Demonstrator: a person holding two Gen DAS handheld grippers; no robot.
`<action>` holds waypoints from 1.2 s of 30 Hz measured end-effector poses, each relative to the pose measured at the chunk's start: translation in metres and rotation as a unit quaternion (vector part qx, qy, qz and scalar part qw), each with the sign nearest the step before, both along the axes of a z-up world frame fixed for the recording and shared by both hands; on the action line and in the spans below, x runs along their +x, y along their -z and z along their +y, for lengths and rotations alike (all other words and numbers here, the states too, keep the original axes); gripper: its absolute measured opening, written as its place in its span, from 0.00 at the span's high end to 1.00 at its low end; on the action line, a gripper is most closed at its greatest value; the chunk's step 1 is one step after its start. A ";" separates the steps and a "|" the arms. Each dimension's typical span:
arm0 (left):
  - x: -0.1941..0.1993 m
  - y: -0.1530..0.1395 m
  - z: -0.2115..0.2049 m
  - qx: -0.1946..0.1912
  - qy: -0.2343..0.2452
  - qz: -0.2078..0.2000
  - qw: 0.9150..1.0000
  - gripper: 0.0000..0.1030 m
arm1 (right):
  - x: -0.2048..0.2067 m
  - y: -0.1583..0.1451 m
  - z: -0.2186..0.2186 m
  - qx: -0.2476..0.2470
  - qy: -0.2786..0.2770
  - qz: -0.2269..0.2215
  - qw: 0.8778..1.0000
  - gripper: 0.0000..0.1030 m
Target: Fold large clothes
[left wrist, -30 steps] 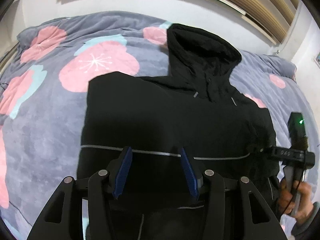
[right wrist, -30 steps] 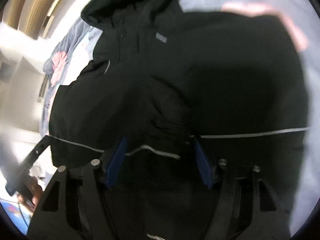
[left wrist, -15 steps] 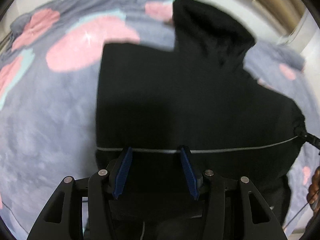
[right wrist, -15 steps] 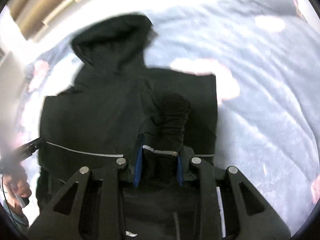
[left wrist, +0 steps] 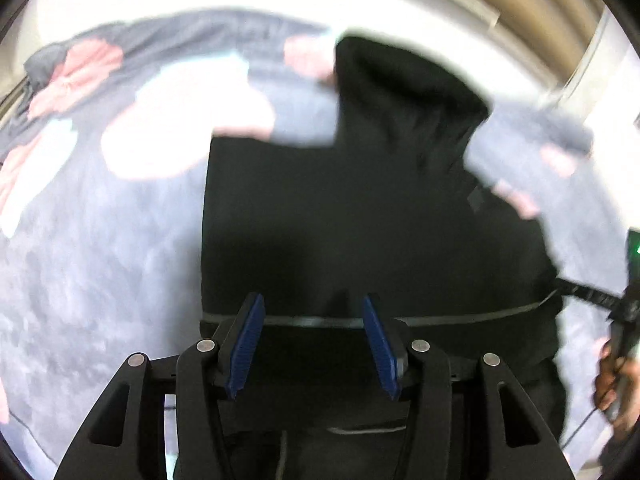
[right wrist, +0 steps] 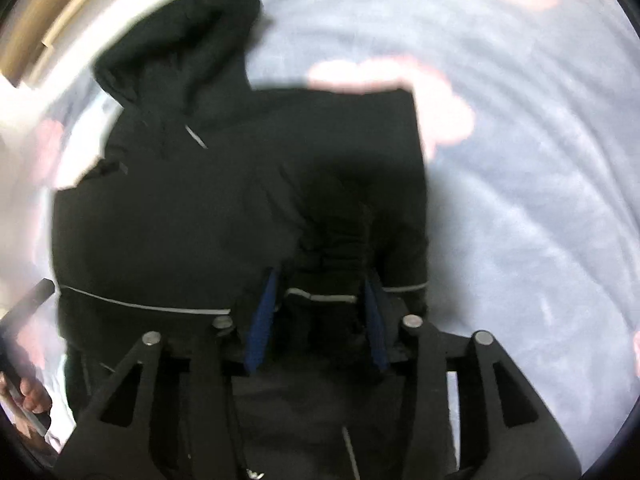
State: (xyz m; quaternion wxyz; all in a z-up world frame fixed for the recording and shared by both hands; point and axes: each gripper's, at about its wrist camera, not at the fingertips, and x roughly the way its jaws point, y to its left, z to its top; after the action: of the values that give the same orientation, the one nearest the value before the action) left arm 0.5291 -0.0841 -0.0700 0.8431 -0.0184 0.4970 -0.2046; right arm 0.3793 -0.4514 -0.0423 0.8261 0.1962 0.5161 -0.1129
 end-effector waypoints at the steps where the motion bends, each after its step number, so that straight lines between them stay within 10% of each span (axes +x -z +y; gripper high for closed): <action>1: 0.001 -0.007 -0.001 -0.007 -0.001 -0.008 1.000 0.48 | 0.000 -0.012 0.003 -0.005 -0.005 -0.019 1.000 0.51; 13: 0.023 0.077 -0.033 0.065 -0.004 0.010 0.998 0.48 | 0.040 0.058 0.032 -0.088 -0.047 0.049 0.994 0.48; 24: 0.017 0.082 -0.048 0.127 0.024 -0.027 0.991 0.46 | 0.045 0.067 0.038 -0.118 -0.066 0.047 0.990 0.44; 36: 0.088 -0.037 -0.075 0.019 0.019 -0.089 0.996 0.46 | 0.086 -0.023 0.013 -0.082 -0.067 -0.053 0.993 0.43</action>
State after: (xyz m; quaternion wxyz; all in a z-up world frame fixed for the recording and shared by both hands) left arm 0.6175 -0.1587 -0.0335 0.8799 0.0251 0.4244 -0.2120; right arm 0.4657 -0.4385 -0.0190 0.8713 0.0990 0.4724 -0.0889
